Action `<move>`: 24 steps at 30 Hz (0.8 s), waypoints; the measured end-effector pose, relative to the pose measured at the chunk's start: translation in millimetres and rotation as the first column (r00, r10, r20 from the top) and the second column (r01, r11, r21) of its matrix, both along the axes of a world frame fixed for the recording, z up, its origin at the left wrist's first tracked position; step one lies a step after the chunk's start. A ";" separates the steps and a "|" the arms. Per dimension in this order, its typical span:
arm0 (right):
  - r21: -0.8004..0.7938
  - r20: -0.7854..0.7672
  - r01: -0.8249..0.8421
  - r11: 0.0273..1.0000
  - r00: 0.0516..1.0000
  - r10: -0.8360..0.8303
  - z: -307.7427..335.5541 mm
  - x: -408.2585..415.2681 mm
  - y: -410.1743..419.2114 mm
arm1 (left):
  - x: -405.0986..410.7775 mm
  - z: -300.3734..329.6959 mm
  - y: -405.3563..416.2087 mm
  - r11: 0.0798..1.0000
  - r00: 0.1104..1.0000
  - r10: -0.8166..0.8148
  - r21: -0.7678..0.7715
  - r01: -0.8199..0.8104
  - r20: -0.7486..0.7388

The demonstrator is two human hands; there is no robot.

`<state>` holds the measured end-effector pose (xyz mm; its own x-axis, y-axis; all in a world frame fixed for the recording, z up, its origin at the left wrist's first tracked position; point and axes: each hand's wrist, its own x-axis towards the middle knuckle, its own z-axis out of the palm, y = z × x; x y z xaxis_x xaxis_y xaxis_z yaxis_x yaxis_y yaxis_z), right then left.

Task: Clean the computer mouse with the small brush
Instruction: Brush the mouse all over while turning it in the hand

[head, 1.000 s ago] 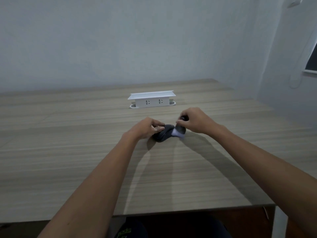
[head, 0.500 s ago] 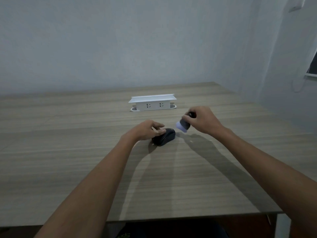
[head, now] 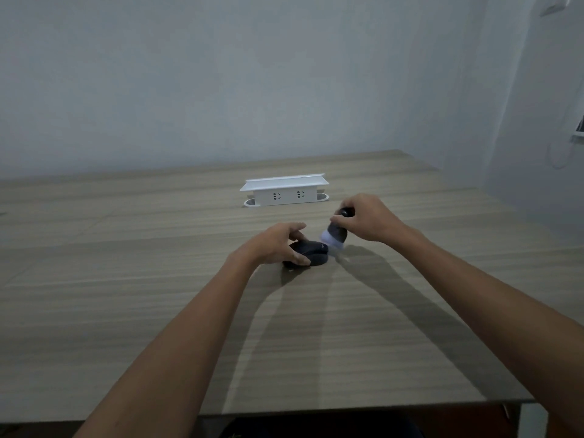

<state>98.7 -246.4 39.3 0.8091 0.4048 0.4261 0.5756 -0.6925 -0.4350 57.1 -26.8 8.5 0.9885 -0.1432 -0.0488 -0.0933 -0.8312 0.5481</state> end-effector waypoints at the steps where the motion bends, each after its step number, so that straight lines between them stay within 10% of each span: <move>1: 0.002 -0.011 -0.007 1.000 1.000 0.007 0.1 -1.1 0.9 | 0.3 2.8 -0.2 1.000 1.000 -0.021 0.018 0.022 -0.013; 8: -0.022 -0.104 -0.027 0.999 0.994 0.024 -5.2 -0.8 2.4 | -3.5 16.7 4.9 0.965 0.989 -0.149 0.219 0.143 0.012; 16: -0.001 -0.074 0.019 1.000 0.997 -0.019 0.9 -2.6 13.4 | -31.9 16.0 23.5 0.994 0.945 -0.017 0.111 -0.020 0.328; 24: -0.024 -0.089 -0.031 0.999 0.996 0.029 -2.7 -6.3 24.8 | -35.7 -0.1 15.6 0.995 0.984 0.095 0.019 -0.099 0.150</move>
<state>92.4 -221.6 36.6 0.8307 0.4391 0.3423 0.5560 -0.6870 -0.4680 21.4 -11.2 8.4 0.9941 -0.0472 0.0972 -0.0906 -0.8540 0.5123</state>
